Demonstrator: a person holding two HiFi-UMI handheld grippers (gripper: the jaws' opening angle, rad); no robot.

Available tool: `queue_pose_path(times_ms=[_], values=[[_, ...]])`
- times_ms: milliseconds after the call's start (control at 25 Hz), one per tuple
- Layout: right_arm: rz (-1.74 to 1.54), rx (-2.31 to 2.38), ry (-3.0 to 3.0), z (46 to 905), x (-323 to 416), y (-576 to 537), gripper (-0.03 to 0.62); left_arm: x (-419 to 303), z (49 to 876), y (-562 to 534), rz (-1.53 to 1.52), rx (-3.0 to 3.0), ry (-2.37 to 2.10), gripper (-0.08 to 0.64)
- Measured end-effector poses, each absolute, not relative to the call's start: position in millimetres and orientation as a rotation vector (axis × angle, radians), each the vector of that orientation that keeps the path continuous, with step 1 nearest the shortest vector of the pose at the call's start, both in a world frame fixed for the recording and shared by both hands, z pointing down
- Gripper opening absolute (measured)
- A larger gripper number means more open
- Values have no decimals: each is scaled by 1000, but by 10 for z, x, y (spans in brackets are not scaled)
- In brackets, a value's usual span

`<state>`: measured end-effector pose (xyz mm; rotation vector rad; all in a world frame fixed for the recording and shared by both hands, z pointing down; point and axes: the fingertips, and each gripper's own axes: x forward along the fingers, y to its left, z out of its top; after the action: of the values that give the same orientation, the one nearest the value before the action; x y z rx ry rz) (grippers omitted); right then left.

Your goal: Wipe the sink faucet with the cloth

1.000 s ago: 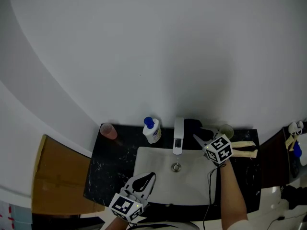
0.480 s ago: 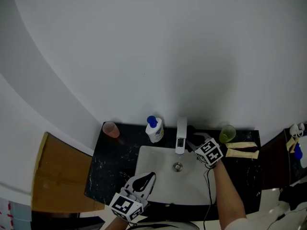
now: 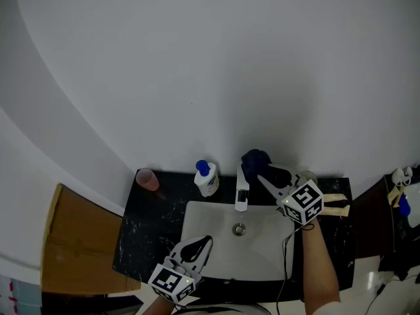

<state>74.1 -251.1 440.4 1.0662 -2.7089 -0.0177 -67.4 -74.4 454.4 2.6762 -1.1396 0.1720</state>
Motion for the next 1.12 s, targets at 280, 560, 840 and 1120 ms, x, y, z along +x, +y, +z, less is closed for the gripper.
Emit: queue_pose_path(times_ms=[280,560,840,1120], values=[[16,1132,-2274,5354,1005,-2618,123,-685,4597,-701,179,2668,-1135,2],[176,993,-2166,6108,765,-2541,123,-767,4604,-706,188,2650,-1160,2],[267,1068,-2531,5533,660,-2529,123,-767,4605,-681,178,2652,-1159,2],[102,1164,-2773,4374,783,-2581,123,-710,4539,-685,170,2659,-1151,2]])
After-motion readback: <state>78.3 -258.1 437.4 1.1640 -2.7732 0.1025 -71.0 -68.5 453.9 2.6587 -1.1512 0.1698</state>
